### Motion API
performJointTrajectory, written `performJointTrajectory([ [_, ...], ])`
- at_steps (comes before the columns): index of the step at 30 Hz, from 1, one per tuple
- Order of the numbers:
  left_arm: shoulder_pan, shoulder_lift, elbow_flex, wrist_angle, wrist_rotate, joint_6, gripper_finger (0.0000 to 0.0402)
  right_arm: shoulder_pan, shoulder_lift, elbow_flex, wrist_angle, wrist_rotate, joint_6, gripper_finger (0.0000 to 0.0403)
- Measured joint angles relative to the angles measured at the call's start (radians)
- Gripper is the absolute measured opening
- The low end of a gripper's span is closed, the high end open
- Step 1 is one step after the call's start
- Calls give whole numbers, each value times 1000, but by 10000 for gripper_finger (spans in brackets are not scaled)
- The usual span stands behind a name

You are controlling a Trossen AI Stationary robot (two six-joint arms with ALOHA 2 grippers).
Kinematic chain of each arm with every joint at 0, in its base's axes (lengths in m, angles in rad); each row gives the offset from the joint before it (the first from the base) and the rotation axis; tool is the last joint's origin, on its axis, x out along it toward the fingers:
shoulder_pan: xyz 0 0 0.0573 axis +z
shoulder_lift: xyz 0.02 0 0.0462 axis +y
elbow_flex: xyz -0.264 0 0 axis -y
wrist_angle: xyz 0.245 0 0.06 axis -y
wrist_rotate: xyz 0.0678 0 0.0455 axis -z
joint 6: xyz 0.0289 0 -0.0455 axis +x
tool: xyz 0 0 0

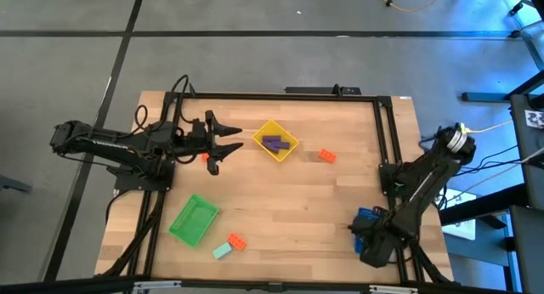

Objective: Sort & place blocks by color
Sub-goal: Put the top light blue block into the blue bin, then put the light blue block into the blue bin

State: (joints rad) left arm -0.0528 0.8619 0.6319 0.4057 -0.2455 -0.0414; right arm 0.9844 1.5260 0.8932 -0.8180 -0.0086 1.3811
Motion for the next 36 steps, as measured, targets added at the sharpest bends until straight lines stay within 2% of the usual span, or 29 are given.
performJointTrajectory([
  [7, 0, 0, 0, 0, 0, 1, 195, 0, 99, 0, -2, -1, 29, 143],
  [15, 0, 0, 0, 0, 0, 1, 195, 0, 110, 0, -4, 0, 27, 147],
  [18, 0, 0, 0, 0, -1, 2, 195, 0, 110, 0, -5, -1, 24, 168],
  [24, 0, 0, 0, 0, -1, 2, 195, 0, 103, 0, -9, -20, 24, 239],
  [30, 0, 0, 0, 0, -7, 2, 195, 0, 0, 0, -75, -20, 19, 279],
  [36, 0, 0, 0, 0, -8, 0, 195, -12, -215, 0, -111, 2, -51, 285],
])
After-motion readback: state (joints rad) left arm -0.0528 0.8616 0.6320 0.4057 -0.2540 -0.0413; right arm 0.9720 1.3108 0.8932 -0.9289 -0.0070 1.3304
